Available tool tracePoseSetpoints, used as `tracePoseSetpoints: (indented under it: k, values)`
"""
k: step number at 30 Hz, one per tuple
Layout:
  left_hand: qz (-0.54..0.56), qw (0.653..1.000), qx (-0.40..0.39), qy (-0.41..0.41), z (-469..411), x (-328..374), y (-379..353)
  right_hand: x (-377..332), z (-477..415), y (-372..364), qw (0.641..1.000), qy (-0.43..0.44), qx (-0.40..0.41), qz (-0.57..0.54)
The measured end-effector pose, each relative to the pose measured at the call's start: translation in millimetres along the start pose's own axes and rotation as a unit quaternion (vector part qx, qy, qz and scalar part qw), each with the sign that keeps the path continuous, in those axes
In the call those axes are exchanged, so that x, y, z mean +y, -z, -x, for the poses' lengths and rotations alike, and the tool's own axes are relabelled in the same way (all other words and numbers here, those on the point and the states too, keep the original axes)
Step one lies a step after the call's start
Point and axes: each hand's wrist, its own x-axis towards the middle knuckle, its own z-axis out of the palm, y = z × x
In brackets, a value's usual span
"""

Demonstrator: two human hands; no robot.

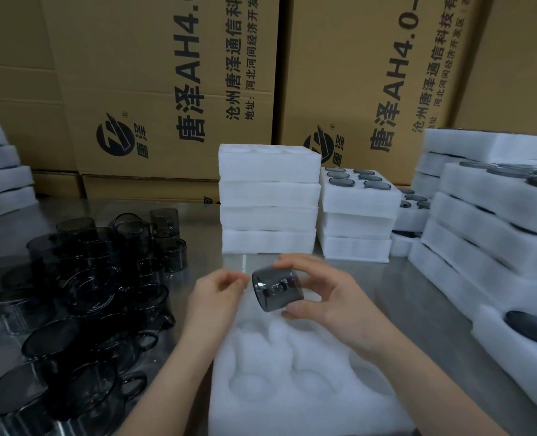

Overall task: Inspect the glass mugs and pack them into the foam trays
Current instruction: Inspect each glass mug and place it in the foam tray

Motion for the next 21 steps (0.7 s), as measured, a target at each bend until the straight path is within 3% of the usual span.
tracePoseSetpoints:
  k: [5,8,13,21]
  values:
    - [0.023,0.998,-0.055,0.031,1,-5,-1,-8,-2,-4,0.999,-0.025,-0.010,-0.039]
    - [0.053,0.996,-0.064,0.034,1,-6,0,-13,-6,-9,0.997,0.007,0.016,0.075]
    - [0.123,0.991,-0.047,0.023,0,-8,-3,-25,-16,-19,0.983,-0.002,-0.094,0.158]
    - [0.116,0.992,-0.038,-0.005,2,-14,-4,-34,-28,-26,0.929,-0.024,-0.142,0.340]
